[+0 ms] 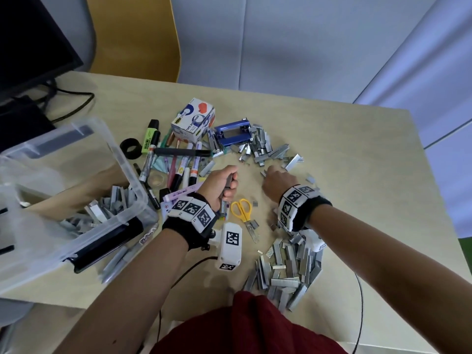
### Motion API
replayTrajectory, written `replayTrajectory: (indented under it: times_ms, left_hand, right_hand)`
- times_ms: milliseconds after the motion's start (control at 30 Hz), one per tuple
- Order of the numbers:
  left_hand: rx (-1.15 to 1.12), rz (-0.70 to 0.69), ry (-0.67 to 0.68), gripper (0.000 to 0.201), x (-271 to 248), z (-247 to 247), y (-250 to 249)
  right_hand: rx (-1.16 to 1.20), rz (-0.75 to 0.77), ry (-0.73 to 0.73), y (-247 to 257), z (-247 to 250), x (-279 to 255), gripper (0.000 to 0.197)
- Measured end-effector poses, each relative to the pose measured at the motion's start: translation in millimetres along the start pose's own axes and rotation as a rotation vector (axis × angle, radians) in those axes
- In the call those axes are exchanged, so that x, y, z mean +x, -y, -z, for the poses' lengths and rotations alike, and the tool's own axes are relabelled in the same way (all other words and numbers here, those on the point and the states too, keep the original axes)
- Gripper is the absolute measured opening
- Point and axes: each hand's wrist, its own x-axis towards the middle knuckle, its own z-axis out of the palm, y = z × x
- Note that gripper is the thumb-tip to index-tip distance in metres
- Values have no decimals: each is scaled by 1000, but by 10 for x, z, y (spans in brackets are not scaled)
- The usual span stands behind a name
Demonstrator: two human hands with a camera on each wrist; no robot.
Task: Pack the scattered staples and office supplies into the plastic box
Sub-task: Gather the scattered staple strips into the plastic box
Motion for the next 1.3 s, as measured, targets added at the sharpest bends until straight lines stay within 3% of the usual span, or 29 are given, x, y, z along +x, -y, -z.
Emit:
replayTrajectory:
  times_ms: [133,233,333,433,600,767,900,1000,1167,1300]
  left_hand:
    - [24,13,-9,33,-22,-36,-6]
    - [52,1,-8,33,-74,-64,-54]
    - [80,-45,7,33,-177,-44,-155]
    - [89,-96,41,33,-346,14,-306]
    - [105,-177,73,34,-777,231,-728]
    - [446,-293,-89,31,-1275,671,-1118]
    - [995,-178,-269,33,-1471,1113,-1220]
    - [1259,-53,-234,30,-1484,1472,-1162]
    - [1143,130,-89,21,-1408,1726,-964]
    - [1146,163,-51,16,-1406,1710,-1005]
  right_hand:
    - [17,16,91,-38,21,19,27]
    - [170,14,146,-69,89,-15,34]
    - [490,36,224,-9,215,-105,22]
    - [958,11,356,140,431,-291,28]
    - [1276,169,511,547,755,-554,27]
    - [1186,353,522,1102,967,-659,26]
    - [1111,423,537,1476,990,-725,42]
    - [1008,444,520,1686,957,-769,30]
    - [736,497,465,1952,871,-790,21]
    - [587,538,445,2122,832,-800,27]
